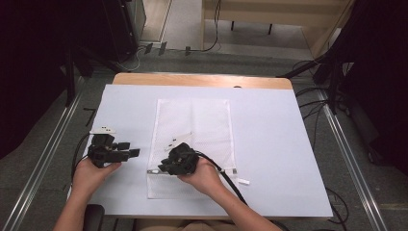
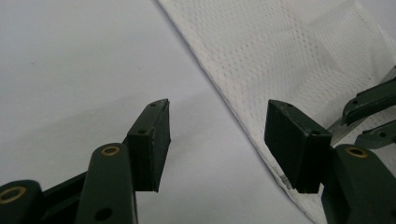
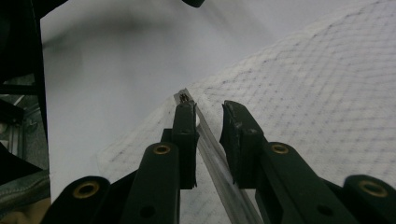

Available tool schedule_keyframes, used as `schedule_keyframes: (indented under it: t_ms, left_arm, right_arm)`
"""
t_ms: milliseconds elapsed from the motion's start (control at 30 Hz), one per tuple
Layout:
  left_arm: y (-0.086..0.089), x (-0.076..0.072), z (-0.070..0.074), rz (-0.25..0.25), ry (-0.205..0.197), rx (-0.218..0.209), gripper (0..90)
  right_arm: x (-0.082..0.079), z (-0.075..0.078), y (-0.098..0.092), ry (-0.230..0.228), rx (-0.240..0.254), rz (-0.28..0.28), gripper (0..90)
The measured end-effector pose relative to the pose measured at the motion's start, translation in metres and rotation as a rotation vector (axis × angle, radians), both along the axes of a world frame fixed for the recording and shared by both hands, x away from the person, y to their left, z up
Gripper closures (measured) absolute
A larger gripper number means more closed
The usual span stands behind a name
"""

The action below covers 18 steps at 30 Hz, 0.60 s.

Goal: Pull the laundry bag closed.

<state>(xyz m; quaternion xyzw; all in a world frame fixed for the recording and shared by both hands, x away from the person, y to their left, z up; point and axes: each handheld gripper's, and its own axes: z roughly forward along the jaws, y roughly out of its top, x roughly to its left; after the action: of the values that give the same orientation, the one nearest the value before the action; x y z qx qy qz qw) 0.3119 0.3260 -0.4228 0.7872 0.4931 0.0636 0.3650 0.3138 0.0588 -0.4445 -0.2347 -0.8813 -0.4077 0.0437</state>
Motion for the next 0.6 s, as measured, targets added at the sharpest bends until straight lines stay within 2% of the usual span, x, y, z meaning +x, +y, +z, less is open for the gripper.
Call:
schedule_keyframes:
  t_ms: [400, 600]
  left_arm:
    - [0.0, 0.0, 0.0, 0.001, -0.001, -0.002, 41.4]
    - [0.001, 0.0, 0.0, 0.003, -0.002, -0.006, 41.4]
  right_arm:
    - [0.001, -0.005, 0.019, 0.02, 0.0, 0.016, 76.4]
    - [0.002, -0.011, 0.026, 0.03, -0.02, 0.017, 77.1]
